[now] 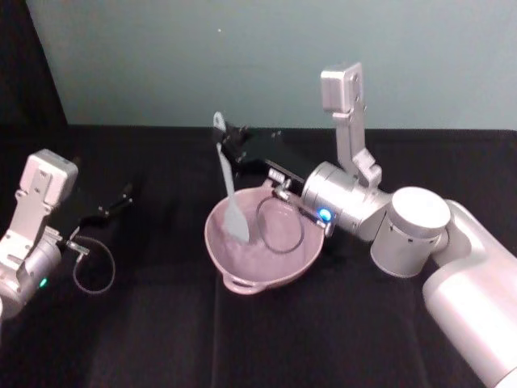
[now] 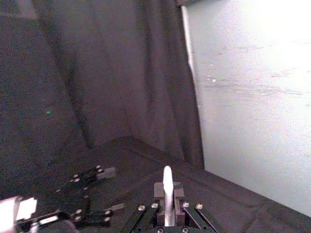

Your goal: Use the one hand to pick up the spoon and stir the clear water in the bowl.

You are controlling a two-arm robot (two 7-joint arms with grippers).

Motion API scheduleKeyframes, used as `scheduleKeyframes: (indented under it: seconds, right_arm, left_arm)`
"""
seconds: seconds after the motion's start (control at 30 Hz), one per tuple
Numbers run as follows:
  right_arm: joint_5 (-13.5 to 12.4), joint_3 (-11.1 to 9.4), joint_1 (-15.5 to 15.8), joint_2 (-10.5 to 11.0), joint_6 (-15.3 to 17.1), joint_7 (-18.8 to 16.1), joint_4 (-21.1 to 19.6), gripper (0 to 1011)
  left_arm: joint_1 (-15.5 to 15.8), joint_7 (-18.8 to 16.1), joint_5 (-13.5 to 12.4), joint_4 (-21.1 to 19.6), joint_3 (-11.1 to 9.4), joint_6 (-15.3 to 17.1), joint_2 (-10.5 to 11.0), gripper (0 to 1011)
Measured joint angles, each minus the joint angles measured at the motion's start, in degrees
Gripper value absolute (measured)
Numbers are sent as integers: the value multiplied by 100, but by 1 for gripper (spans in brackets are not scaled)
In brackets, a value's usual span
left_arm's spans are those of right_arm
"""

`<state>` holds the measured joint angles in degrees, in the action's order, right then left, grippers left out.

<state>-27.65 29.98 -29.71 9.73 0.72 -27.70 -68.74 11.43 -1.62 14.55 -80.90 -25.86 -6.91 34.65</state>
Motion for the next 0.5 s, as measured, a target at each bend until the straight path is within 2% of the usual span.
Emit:
scheduleKeyframes:
  seconds: [0.23, 0.5]
  right_arm:
    - [-32, -208, -17, 60, -55, 99, 110, 114]
    - [-58, -410, 245, 301, 37, 249, -273, 114]
  left_arm:
    - [0, 0, 0, 0, 0, 0, 0, 1011]
    - [0, 0, 0, 0, 0, 0, 0, 1011]
